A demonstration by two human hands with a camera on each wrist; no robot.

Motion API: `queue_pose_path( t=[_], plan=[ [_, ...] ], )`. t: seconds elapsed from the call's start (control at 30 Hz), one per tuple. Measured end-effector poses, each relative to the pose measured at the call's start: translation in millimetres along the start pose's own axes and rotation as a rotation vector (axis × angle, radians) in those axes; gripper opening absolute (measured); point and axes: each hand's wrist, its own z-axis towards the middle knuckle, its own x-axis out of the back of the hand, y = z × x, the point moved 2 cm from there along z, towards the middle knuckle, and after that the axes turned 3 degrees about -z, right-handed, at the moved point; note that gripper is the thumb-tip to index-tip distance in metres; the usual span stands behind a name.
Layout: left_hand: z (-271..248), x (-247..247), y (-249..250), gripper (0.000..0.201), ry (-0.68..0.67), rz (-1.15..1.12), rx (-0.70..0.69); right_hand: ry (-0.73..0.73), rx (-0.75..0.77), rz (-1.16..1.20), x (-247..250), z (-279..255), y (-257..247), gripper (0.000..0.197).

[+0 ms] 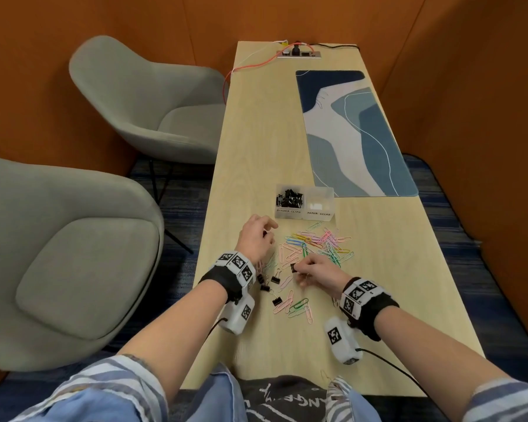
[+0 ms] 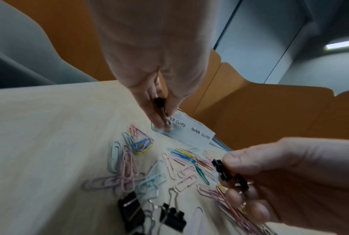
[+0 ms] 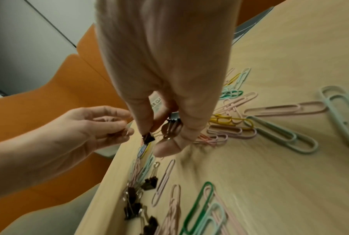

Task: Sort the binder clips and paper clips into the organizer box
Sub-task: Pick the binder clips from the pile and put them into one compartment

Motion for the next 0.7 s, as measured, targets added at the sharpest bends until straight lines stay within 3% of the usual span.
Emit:
queue_pose_path(
  t=[0.1,0.23,0.3,0.4,0.5,0.57,0.63,0.7],
  plan=[
    [-4,4,-12,0.031,-0.12,-0.108,0.089,0.011,-0.006,0.074,3,2,-1,0.016],
    [-20,9,-23,0.038,-0.227,-0.041,0.182,0.033,-0.052,0.101,2,3,-3,0.015],
    [-34,10,-24,0.029,-0.216,0.048,0.157,0.056,-0.082,0.068,-2,4,-5,0.016],
    [-49,8,-31,0.018,-0.271,0.285,-0.011,0.057,-0.152,0.022,-11,5,-5,0.018],
    [-56,3,-40,0.033,-0.401,0.368,-0.108,0.029,-0.14,-0.198,-23,8,-8,0.013],
    [-55,-1,-43,0.037,-0.392,0.396,-0.155,0.059,0.004,-0.456,-30,8,-11,0.009],
    [-53,-4,-42,0.029,-0.373,0.441,-0.195,0.071,0.168,-0.718,-38,6,-12,0.006],
    [-51,-7,-43,0.019,-0.375,0.464,-0.215,0.043,0.249,-0.966,-43,3,-8,0.016]
  ],
)
